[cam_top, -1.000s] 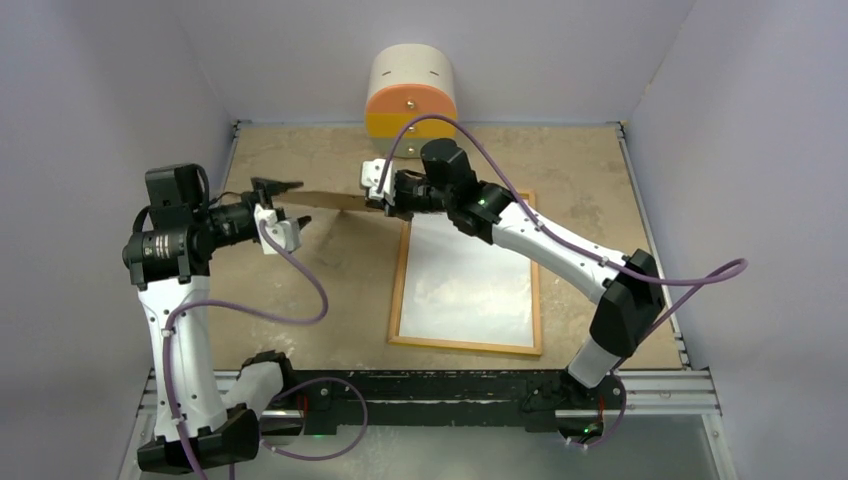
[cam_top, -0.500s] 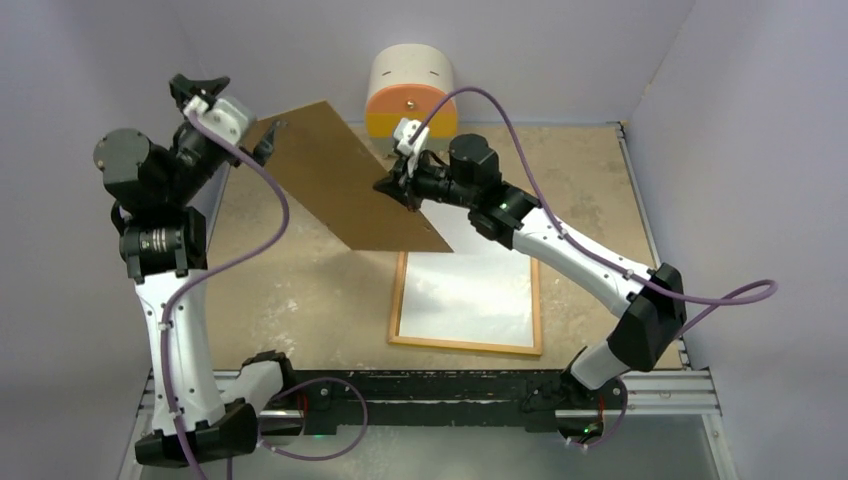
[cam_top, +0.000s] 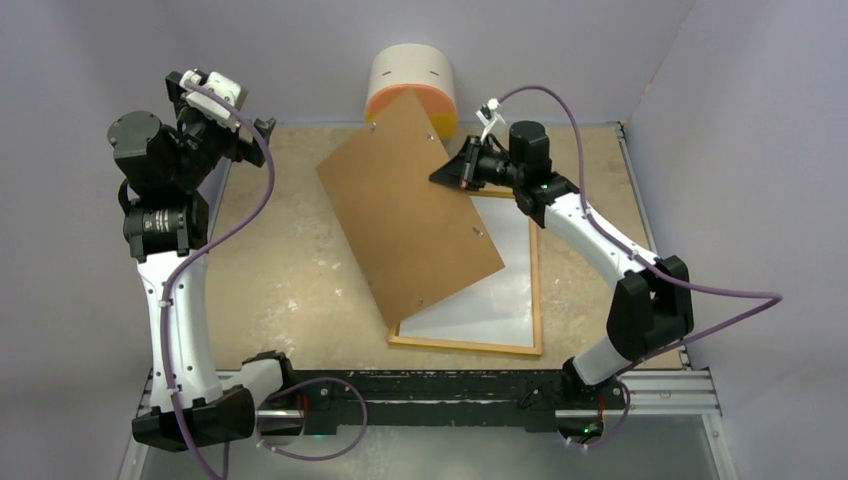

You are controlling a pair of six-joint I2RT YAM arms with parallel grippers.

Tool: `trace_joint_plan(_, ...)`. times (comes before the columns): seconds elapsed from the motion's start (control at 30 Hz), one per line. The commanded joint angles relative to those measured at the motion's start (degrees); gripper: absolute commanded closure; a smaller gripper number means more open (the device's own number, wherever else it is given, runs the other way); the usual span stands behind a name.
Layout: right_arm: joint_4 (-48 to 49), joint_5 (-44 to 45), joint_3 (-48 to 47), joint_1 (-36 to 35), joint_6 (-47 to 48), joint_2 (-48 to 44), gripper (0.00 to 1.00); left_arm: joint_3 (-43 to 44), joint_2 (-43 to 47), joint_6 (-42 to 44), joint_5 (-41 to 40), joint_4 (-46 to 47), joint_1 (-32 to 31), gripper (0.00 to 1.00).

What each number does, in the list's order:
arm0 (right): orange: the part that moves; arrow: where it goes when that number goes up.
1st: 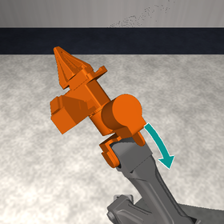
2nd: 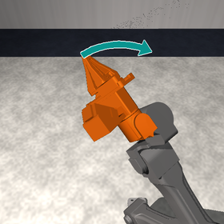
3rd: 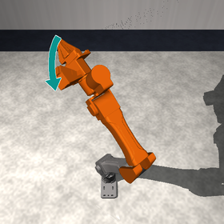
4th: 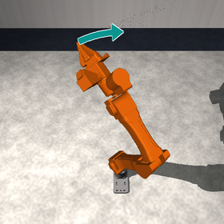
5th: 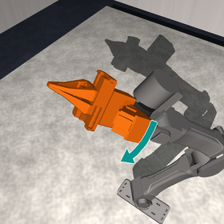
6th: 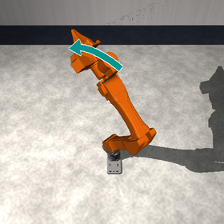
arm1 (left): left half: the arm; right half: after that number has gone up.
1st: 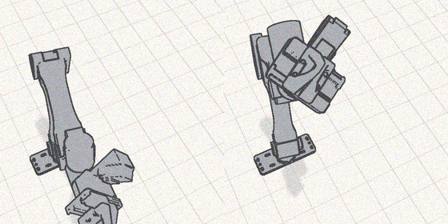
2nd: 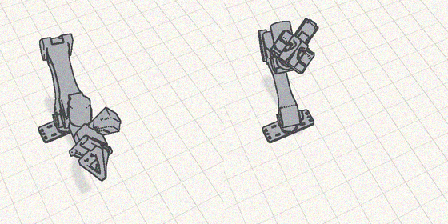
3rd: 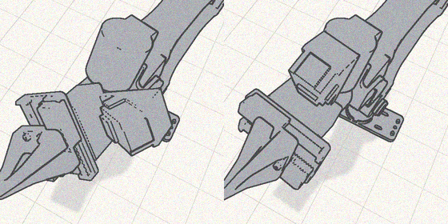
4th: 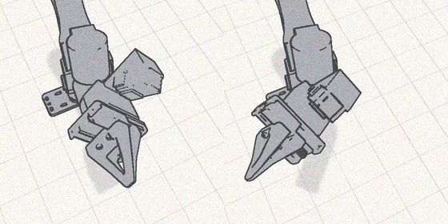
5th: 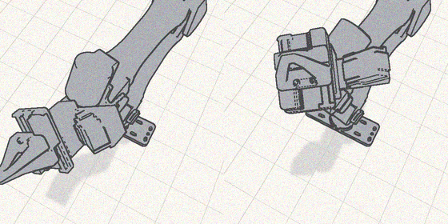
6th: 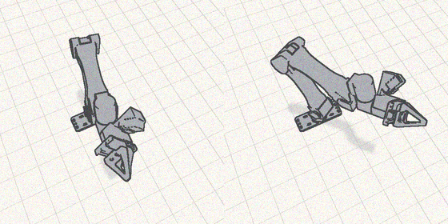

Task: Put the photo into the frame
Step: Turn over the photo frame item on the photo frame.

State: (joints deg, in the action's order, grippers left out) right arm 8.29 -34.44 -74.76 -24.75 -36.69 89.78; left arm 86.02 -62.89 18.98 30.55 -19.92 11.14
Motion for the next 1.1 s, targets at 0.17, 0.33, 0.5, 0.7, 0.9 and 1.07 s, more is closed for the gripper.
trace_joint_plan(0.17,9.97,-10.53,19.54,11.29,-25.9,-13.39,1.0,-4.9,-3.37,6.05,1.89,-9.94,0.01,0.04)
trace_joint_plan(0.33,11.54,-9.56,31.02,18.77,-27.94,-23.23,1.0,-10.61,-5.07,10.13,5.38,-13.83,-0.06,0.04)
trace_joint_plan(0.5,13.52,-9.13,38.28,24.45,-26.35,-28.11,1.0,-16.07,-7.89,12.09,7.28,-14.38,-0.93,0.03)
trace_joint_plan(0.7,22.11,-10.92,43.19,29.34,-26.31,-25.91,1.0,-19.43,-12.76,15.09,7.82,-16.02,-2.34,0.02)
trace_joint_plan(0.9,25.93,-13.39,42.52,30.68,-24.91,-21.63,1.0,-21.74,-15.0,18.22,7.69,-15.78,-2.34,0.01)
trace_joint_plan(1.07,28.06,-15.0,42.79,30.73,-24.92,-18.44,1.0,-23.2,-16.21,19.07,7.85,-14.8,-2.34,0.0)
